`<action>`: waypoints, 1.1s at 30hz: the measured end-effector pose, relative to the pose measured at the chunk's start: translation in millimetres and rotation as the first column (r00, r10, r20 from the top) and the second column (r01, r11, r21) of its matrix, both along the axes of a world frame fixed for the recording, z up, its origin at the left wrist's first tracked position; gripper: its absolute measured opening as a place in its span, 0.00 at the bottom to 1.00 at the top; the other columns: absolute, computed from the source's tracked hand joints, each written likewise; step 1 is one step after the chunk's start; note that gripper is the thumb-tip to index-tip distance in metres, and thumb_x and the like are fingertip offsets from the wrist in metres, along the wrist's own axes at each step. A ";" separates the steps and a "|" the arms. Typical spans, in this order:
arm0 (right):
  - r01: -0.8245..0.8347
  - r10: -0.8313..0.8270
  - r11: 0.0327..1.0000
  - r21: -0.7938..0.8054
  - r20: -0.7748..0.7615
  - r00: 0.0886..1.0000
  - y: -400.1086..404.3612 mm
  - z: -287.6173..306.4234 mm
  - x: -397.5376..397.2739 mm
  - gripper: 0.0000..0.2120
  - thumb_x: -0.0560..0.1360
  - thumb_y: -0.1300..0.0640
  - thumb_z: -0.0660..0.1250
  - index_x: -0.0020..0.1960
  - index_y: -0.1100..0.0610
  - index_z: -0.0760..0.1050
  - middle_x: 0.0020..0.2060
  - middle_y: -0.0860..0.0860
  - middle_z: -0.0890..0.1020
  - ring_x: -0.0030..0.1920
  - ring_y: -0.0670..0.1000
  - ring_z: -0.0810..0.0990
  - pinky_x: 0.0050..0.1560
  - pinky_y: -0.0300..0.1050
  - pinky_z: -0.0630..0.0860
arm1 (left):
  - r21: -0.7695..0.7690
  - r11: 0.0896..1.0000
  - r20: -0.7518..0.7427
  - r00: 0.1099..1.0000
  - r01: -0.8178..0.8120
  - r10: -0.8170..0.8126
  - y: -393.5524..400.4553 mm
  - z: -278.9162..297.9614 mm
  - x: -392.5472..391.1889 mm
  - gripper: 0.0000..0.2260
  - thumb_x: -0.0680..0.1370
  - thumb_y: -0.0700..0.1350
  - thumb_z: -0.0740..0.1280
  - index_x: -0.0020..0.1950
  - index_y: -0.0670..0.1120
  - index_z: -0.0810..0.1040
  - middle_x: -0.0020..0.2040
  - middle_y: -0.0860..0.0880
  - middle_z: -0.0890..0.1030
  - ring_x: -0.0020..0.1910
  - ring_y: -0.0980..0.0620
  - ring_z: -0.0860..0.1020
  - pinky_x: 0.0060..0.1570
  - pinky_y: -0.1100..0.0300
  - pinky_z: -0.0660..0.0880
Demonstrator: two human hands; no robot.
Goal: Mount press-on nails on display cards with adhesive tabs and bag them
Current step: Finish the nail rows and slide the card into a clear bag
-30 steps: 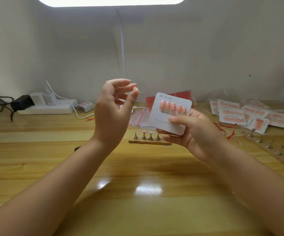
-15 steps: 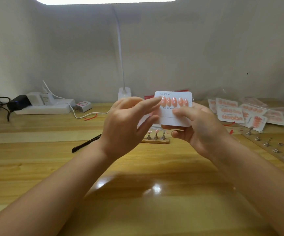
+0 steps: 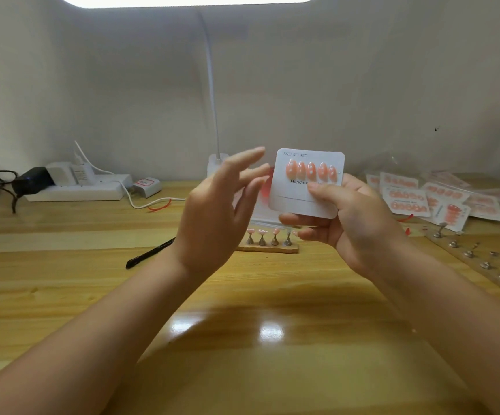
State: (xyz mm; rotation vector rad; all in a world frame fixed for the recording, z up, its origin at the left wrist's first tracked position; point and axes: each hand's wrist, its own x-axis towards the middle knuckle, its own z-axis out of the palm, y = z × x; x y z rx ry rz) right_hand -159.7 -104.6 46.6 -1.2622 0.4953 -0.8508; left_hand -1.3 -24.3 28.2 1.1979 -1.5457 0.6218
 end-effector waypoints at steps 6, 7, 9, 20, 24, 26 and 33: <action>0.007 -0.007 1.000 0.004 0.043 0.999 0.3 3.0 -1.2 0.07 0.79 0.61 0.62 0.56 0.58 0.75 0.44 0.59 0.85 0.39 0.62 0.85 0.26 0.43 0.77 | -0.028 0.999 -0.150 0.988 0.034 -0.038 3.6 4.5 -3.5 0.21 0.77 0.42 0.69 0.68 0.39 0.69 0.53 0.47 0.83 0.54 0.54 0.82 0.56 0.55 0.80; 0.011 -0.011 1.000 0.001 0.050 0.999 0.2 3.3 -1.2 0.06 0.79 0.61 0.62 0.55 0.58 0.76 0.44 0.59 0.85 0.39 0.63 0.85 0.26 0.42 0.76 | -0.030 0.999 -0.179 0.983 0.033 -0.038 3.8 4.8 -4.0 0.21 0.77 0.41 0.70 0.69 0.40 0.69 0.53 0.48 0.82 0.54 0.54 0.82 0.56 0.52 0.80; 0.020 -0.020 1.000 -0.011 0.061 0.998 0.1 3.8 -1.5 0.05 0.79 0.61 0.63 0.54 0.57 0.76 0.42 0.57 0.85 0.39 0.63 0.85 0.26 0.42 0.76 | -0.026 0.999 -0.245 0.968 0.045 -0.050 3.7 6.0 -4.2 0.21 0.77 0.40 0.70 0.68 0.39 0.71 0.53 0.47 0.83 0.54 0.54 0.83 0.55 0.51 0.80; 0.035 -0.030 0.997 -0.071 0.071 0.997 0.5 3.6 -3.1 0.05 0.78 0.61 0.63 0.51 0.55 0.77 0.42 0.54 0.86 0.39 0.62 0.85 0.27 0.41 0.77 | 0.006 0.985 -0.485 0.862 0.172 -0.147 5.7 9.2 -3.1 0.24 0.76 0.38 0.71 0.71 0.37 0.69 0.51 0.48 0.84 0.51 0.54 0.84 0.56 0.50 0.79; 0.026 -0.024 0.999 -0.048 0.058 0.998 1.5 5.0 -3.5 0.04 0.79 0.62 0.63 0.52 0.57 0.76 0.40 0.55 0.86 0.39 0.62 0.85 0.26 0.41 0.77 | 0.004 0.976 -0.495 0.848 0.220 -0.189 5.3 9.9 -4.1 0.22 0.77 0.38 0.70 0.70 0.39 0.71 0.51 0.46 0.84 0.51 0.52 0.84 0.54 0.50 0.80; 0.002 -0.002 1.000 -0.008 0.071 0.998 2.5 6.3 -3.3 0.05 0.79 0.62 0.62 0.53 0.59 0.75 0.40 0.57 0.86 0.38 0.61 0.85 0.26 0.42 0.77 | 0.007 0.976 -0.473 0.861 0.217 -0.188 4.9 10.3 -4.7 0.20 0.77 0.39 0.70 0.68 0.40 0.72 0.51 0.46 0.84 0.51 0.52 0.84 0.53 0.51 0.81; -0.024 0.023 1.000 0.013 0.060 0.998 4.5 7.8 -4.2 0.07 0.80 0.62 0.60 0.56 0.62 0.74 0.41 0.59 0.85 0.38 0.61 0.85 0.26 0.42 0.77 | 0.034 0.975 -0.368 0.910 0.218 -0.190 5.8 10.9 -8.5 0.21 0.75 0.36 0.71 0.67 0.41 0.72 0.50 0.48 0.84 0.52 0.56 0.83 0.53 0.57 0.80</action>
